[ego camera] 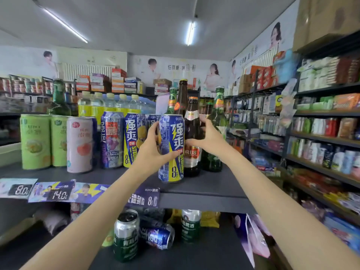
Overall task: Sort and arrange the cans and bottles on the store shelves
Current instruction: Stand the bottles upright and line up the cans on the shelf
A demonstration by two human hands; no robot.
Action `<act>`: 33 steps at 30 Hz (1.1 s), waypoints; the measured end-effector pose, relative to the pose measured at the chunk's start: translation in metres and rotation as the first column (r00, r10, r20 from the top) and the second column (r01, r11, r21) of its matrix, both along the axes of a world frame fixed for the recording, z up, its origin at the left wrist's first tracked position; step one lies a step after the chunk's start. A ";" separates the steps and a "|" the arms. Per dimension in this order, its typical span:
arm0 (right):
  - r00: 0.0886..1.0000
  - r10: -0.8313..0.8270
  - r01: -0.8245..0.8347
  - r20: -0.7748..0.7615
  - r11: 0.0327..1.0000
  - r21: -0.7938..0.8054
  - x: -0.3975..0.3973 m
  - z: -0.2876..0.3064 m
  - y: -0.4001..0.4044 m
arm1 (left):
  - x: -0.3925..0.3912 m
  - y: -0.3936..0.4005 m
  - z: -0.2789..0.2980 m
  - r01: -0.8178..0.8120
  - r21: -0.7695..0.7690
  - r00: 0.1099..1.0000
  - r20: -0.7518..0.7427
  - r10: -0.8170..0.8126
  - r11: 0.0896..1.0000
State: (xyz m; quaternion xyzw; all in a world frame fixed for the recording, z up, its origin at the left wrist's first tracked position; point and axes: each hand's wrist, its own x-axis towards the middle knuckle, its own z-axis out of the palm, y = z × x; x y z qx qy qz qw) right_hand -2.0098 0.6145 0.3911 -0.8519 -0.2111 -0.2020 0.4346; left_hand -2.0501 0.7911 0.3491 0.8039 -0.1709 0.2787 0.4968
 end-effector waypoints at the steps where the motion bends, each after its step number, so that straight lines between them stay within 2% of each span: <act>1: 1.000 0.018 -0.018 -0.013 1.000 0.006 0.003 -0.003 0.002 | 0.001 0.000 0.001 -0.041 0.007 0.999 0.010 0.041 0.999; 3: 0.998 0.037 -0.036 -0.047 0.999 0.025 0.010 -0.009 0.006 | 0.007 -0.001 0.001 -0.125 0.012 0.992 0.027 0.125 0.992; 7: 0.996 -0.052 0.060 -0.073 0.991 0.117 0.024 -0.025 0.018 | 0.013 -0.009 -0.002 -0.337 0.100 0.941 0.058 0.333 0.936; 12: 0.997 -0.071 0.068 0.004 0.967 0.245 0.018 -0.027 0.012 | 0.013 -0.013 -0.003 -0.346 0.128 0.938 0.080 0.338 0.930; 16: 0.997 -0.032 0.016 0.068 0.976 0.218 -0.022 -0.019 -0.009 | 0.006 -0.010 -0.007 -0.330 0.119 0.944 0.064 0.324 0.937; 19: 0.996 0.070 -0.078 0.047 0.977 0.198 -0.065 -0.010 -0.016 | -0.012 -0.002 -0.018 -0.381 -0.019 0.908 0.178 0.378 0.924; 23: 0.983 0.186 -0.181 0.006 0.950 0.254 -0.113 -0.015 0.004 | -0.057 0.022 -0.046 -0.415 -0.161 0.841 0.308 0.445 0.896; 27: 0.939 0.336 -0.298 -0.070 0.901 0.316 -0.166 -0.056 0.044 | -0.110 0.066 -0.103 -0.394 -0.160 0.836 0.347 0.425 0.905; 30: 0.920 0.377 -0.327 -0.107 0.889 0.319 -0.195 -0.120 0.079 | -0.152 0.110 -0.176 -0.428 -0.058 0.867 0.255 0.428 0.902; 33: 0.906 0.356 -0.292 -0.228 0.918 0.269 -0.211 -0.211 0.104 | -0.187 0.148 -0.286 -0.501 0.100 0.865 0.090 0.493 0.860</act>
